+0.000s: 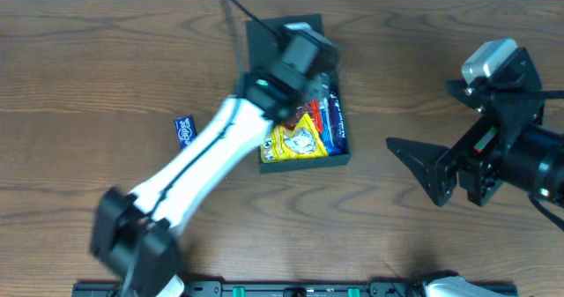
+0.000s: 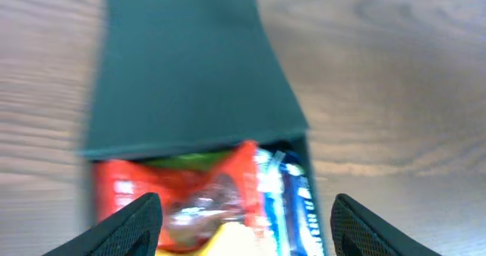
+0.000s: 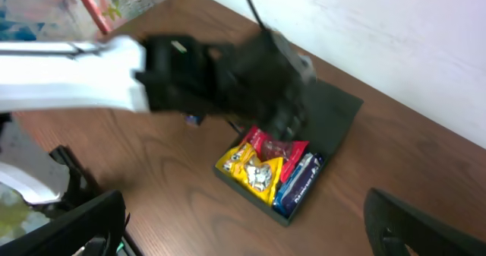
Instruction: Pack container
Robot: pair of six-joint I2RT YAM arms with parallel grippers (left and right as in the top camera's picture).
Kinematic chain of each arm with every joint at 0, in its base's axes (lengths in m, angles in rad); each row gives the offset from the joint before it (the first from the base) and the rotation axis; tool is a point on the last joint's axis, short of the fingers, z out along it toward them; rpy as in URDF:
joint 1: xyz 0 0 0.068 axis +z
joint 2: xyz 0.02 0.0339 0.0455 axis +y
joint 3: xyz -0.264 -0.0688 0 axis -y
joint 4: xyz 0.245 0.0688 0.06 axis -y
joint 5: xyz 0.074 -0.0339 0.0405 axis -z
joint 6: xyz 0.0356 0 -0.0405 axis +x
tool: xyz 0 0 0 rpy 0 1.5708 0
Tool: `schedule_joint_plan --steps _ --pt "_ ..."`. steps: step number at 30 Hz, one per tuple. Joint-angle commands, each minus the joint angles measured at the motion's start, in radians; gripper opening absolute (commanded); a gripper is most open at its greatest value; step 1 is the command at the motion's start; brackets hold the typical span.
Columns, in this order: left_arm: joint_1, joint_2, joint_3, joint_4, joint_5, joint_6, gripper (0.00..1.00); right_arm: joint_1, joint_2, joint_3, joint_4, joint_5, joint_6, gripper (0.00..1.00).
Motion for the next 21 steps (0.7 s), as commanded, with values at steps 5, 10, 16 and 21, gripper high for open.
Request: schedule_joint_plan --steps 5,10,16,21 --pt "0.158 -0.105 0.01 -0.108 -0.026 0.18 0.73 -0.011 -0.002 0.002 -0.003 0.0 0.015 0.99" --pt "0.287 -0.113 0.009 -0.244 -0.026 0.192 0.72 -0.011 -0.002 0.002 -0.003 0.0 0.015 0.99" --pt "0.439 -0.106 -0.017 -0.328 -0.003 0.192 0.72 -0.011 -0.002 0.002 -0.003 0.0 0.015 0.99" --pt "0.535 -0.106 -0.104 -0.355 0.078 0.203 0.69 -0.011 -0.002 0.002 -0.003 0.0 0.015 0.99"
